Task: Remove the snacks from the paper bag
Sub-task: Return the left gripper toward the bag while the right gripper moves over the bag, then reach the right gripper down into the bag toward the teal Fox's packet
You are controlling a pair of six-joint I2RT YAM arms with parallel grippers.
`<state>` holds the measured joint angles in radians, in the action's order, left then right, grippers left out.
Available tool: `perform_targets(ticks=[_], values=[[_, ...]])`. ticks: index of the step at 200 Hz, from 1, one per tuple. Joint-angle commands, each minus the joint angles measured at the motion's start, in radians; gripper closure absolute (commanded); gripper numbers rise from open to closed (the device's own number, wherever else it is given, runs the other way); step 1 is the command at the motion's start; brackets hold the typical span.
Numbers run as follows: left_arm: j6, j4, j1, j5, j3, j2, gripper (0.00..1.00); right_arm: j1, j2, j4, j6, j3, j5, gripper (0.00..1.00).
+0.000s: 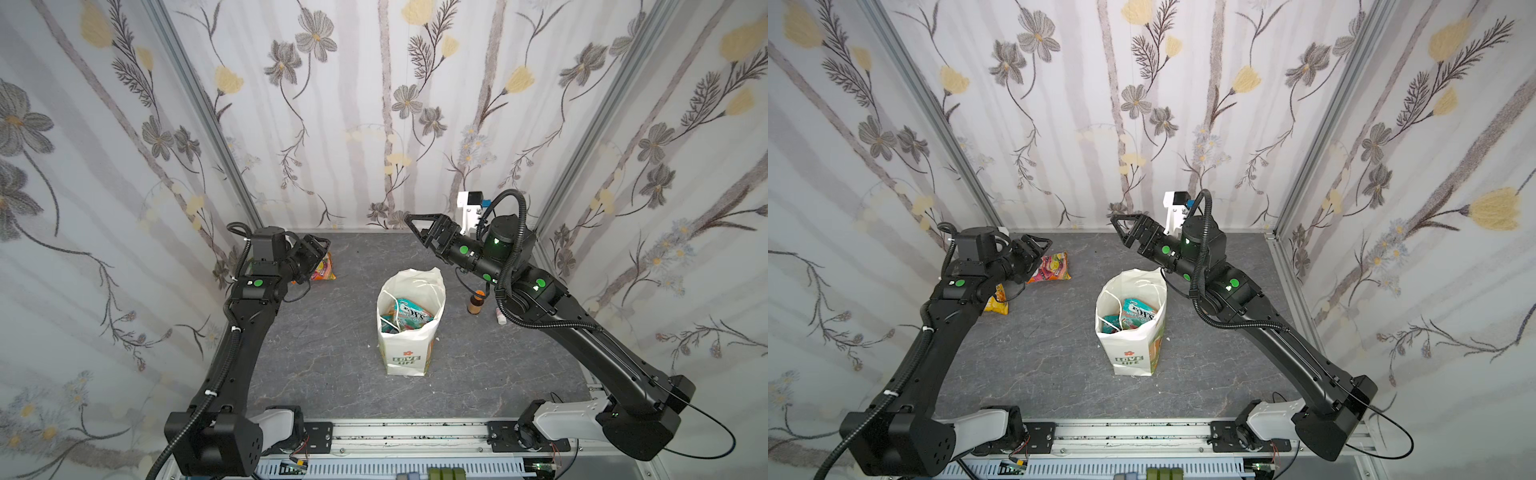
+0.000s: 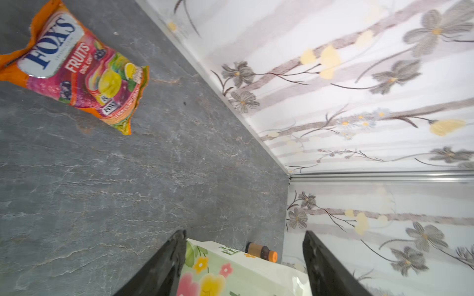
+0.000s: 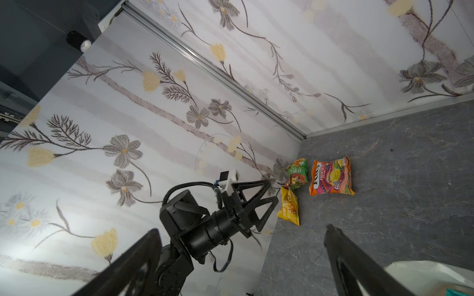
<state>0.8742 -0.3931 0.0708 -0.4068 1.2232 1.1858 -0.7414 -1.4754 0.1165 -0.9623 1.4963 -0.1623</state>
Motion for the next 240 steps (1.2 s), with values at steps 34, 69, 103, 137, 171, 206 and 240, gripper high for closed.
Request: perform_targets(ticks=[34, 69, 103, 137, 171, 206, 240], values=[[-0.174, -0.068, 0.041, -0.017, 0.02, -0.226, 0.18, -0.053, -0.021, 0.257, 0.128, 0.051, -0.069, 0.1], [-0.462, -0.296, 0.063, -0.115, 0.155, -0.255, 0.15, -0.141, -0.069, 0.452, 0.177, 0.107, 0.005, 0.13], [-0.833, -0.504, 0.189, -0.131, 0.274, -0.266, 0.09, -0.189, -0.151, 0.578, 0.186, 0.148, 0.126, 0.2], [-0.976, -0.602, 0.277, -0.164, 0.296, -0.264, 0.06, -0.204, -0.209, 0.625, 0.168, 0.159, 0.274, 0.31], [-1.003, -0.617, 0.292, -0.205, 0.306, -0.26, 0.07, -0.204, -0.261, 0.672, 0.187, 0.168, 0.33, 0.41], [-1.035, -0.626, 0.294, -0.227, 0.324, -0.255, 0.08, -0.204, -0.301, 0.701, 0.226, 0.147, 0.362, 0.46], [-1.051, -0.613, 0.294, -0.216, 0.334, -0.258, 0.08, -0.204, -0.33, 0.71, 0.243, 0.118, 0.366, 0.48]])
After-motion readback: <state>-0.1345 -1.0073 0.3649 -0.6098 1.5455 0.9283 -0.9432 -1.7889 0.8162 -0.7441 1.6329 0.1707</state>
